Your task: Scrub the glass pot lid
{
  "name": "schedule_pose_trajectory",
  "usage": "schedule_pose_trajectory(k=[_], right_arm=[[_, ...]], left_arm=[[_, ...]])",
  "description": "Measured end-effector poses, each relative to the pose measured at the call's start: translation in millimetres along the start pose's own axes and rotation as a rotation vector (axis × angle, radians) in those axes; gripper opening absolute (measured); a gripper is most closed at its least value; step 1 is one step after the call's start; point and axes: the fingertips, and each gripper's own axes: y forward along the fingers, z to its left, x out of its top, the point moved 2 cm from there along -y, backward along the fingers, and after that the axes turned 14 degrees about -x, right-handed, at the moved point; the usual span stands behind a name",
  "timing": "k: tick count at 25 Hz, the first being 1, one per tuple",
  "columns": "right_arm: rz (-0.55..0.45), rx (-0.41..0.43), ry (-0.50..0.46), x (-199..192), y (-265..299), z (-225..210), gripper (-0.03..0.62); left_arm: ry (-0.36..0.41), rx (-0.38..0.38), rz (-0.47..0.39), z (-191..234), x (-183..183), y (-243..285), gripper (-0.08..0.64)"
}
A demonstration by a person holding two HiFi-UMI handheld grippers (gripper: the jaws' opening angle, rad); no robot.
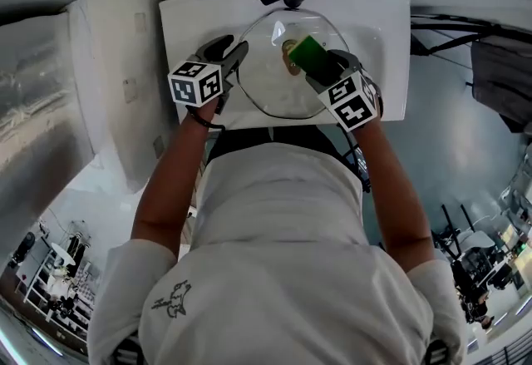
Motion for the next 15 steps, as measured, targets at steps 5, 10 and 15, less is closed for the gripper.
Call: schedule_pose_trajectory(k=[5, 10, 15], right_arm=[[-0.125, -0.014, -0.024, 22, -26, -17, 0.305], [-0.257, -0.009, -0.027, 44, -50, -38, 0.305], [-0.37, 0.002, -0.016, 57, -86, -47, 0.305]], left_arm=[[0.022, 0.033, -0.089, -35, 31, -22, 0.175], [0.052, 0.059, -0.174, -66, 56, -37, 0.175], [0.097, 0.086, -0.238, -101, 65, -54, 0.175]])
